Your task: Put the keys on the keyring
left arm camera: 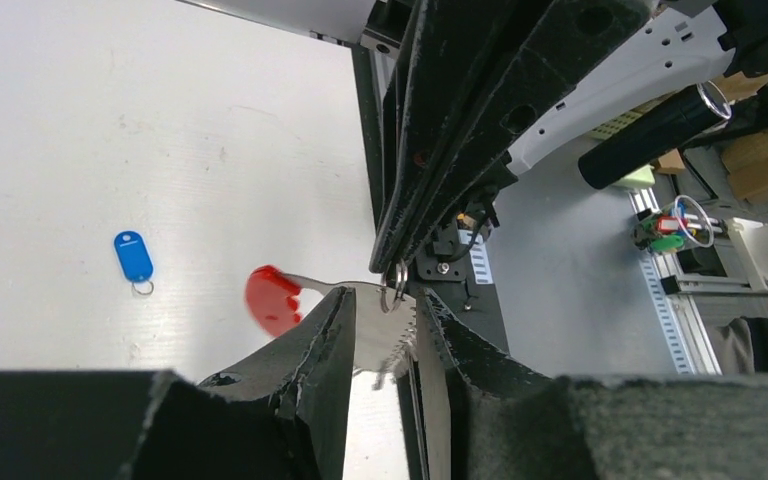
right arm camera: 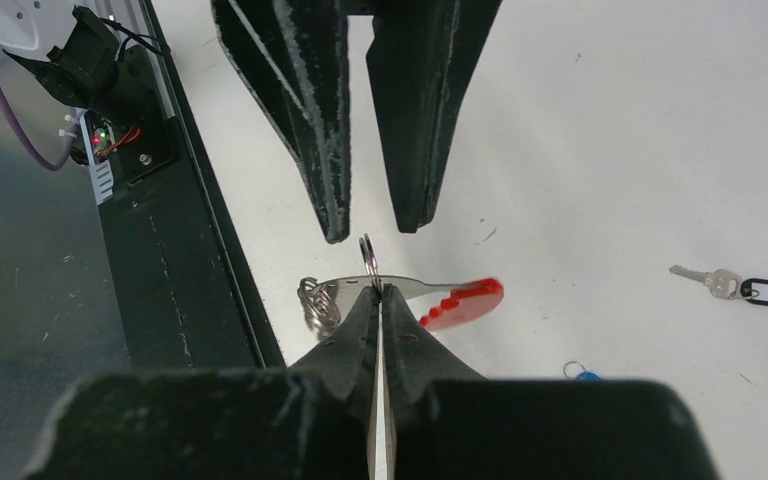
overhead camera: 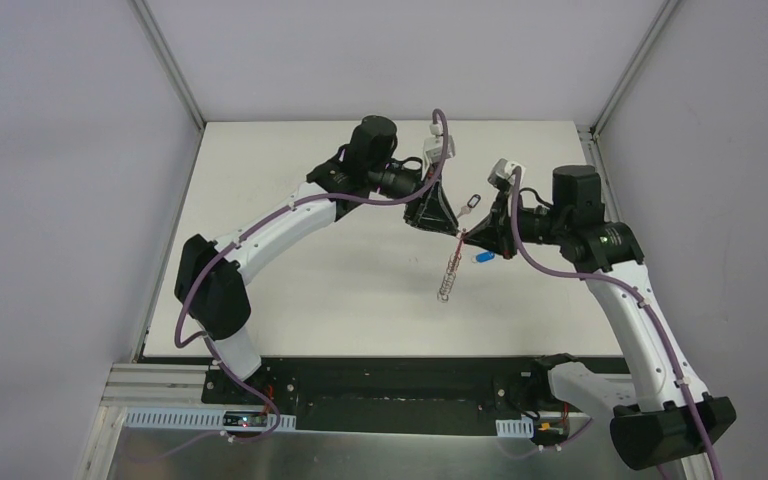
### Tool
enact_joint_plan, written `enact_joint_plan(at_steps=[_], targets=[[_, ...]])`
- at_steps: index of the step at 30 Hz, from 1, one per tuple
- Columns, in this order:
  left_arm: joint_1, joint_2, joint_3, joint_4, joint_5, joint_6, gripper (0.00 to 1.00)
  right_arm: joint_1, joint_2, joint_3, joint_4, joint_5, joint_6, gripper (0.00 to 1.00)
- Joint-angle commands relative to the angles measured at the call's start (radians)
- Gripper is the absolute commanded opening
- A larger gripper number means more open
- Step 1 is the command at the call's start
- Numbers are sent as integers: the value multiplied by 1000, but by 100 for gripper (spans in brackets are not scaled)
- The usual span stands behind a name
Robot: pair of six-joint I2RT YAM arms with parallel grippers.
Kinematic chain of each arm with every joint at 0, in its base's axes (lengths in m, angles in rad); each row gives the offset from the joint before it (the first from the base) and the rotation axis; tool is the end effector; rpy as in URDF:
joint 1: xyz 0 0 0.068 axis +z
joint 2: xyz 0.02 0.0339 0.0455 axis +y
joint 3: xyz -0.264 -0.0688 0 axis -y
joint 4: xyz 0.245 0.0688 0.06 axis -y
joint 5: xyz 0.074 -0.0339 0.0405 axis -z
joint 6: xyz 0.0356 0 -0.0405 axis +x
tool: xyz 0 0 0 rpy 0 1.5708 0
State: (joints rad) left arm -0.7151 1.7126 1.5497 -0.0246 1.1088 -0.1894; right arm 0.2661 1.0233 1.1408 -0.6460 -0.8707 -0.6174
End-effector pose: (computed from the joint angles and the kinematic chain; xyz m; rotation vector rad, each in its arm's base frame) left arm 0.2789 -0.2844 0.3776 1.3054 1.4394 -1.5887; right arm 0.1883 0.0795 0.3783 -1.2674 1.4966 0.6776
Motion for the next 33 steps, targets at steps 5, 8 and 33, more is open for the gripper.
enact_joint_plan(at_steps=[5, 8, 33], targets=[[-38, -30, 94, -252, -26, 326, 32, 16, 34, 59, -7, 7, 26, 0], [-50, -22, 118, -318, -52, 403, 33, 21, 47, 52, -3, -4, 37, 0], [-93, 26, 213, -443, -133, 538, 15, 27, 49, 7, 26, -35, 57, 0]])
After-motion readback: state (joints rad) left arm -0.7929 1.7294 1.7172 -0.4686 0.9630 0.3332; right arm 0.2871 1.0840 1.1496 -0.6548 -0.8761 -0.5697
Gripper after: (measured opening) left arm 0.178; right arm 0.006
